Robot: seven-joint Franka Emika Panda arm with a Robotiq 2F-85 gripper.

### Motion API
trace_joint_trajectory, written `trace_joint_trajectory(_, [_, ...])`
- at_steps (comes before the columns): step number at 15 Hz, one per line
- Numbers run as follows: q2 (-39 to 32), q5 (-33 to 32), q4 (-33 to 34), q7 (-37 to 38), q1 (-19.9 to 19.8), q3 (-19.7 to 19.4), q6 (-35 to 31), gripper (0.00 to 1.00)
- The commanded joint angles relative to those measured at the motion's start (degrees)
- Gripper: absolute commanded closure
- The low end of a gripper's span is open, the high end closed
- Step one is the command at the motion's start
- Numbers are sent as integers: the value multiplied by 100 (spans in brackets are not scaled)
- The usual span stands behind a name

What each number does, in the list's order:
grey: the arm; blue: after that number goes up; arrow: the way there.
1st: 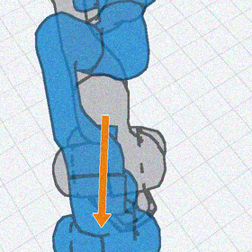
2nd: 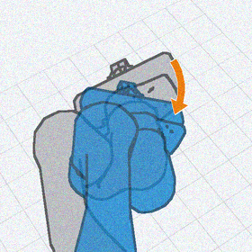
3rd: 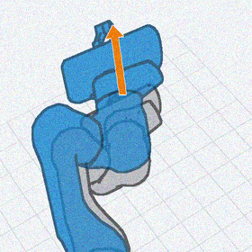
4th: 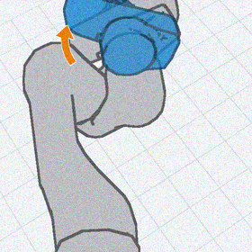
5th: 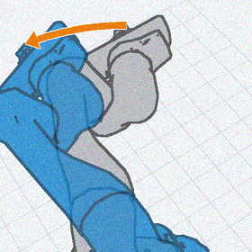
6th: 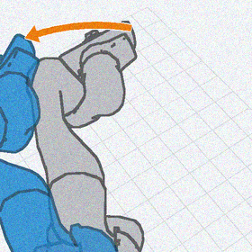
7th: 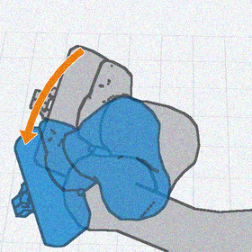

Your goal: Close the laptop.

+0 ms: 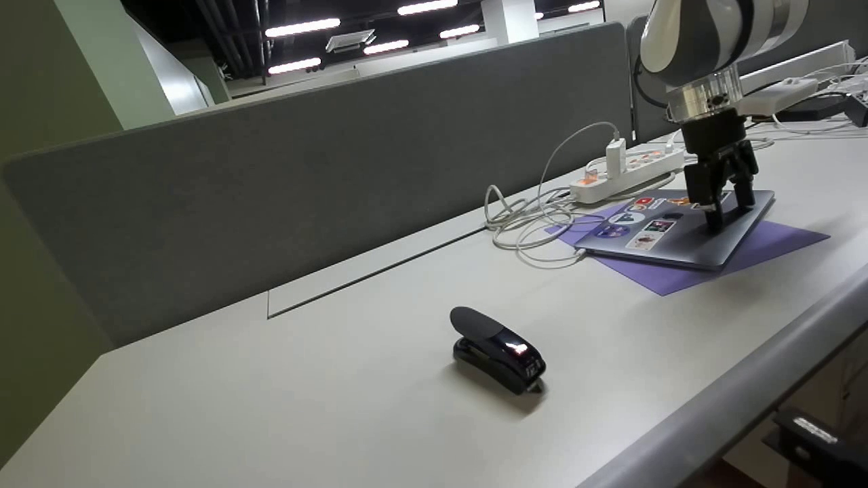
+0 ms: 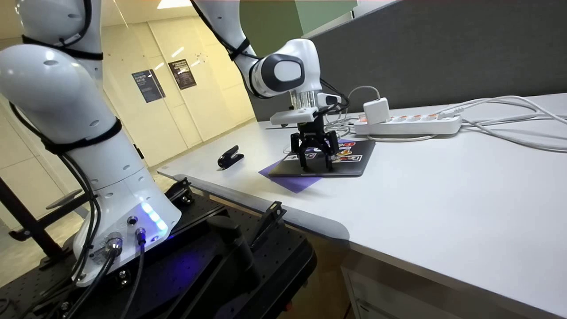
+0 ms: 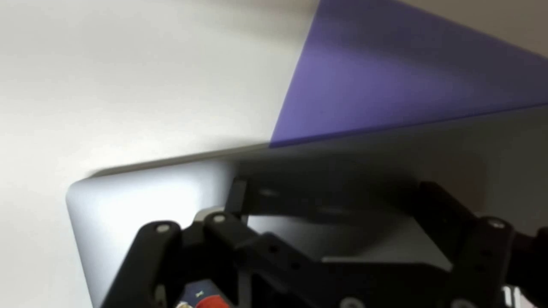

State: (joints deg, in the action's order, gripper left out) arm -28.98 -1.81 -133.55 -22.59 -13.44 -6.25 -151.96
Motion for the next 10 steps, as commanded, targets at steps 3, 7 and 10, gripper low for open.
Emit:
trace_joint_trajectory(3, [504,287,-93,81,-149,373,248,0])
trace_joint_trajectory(7, [1130,635,-234,-90,-125,627,420,0])
trace_joint_trajectory(10, [1537,832,-291,-282,-68,723,555,0])
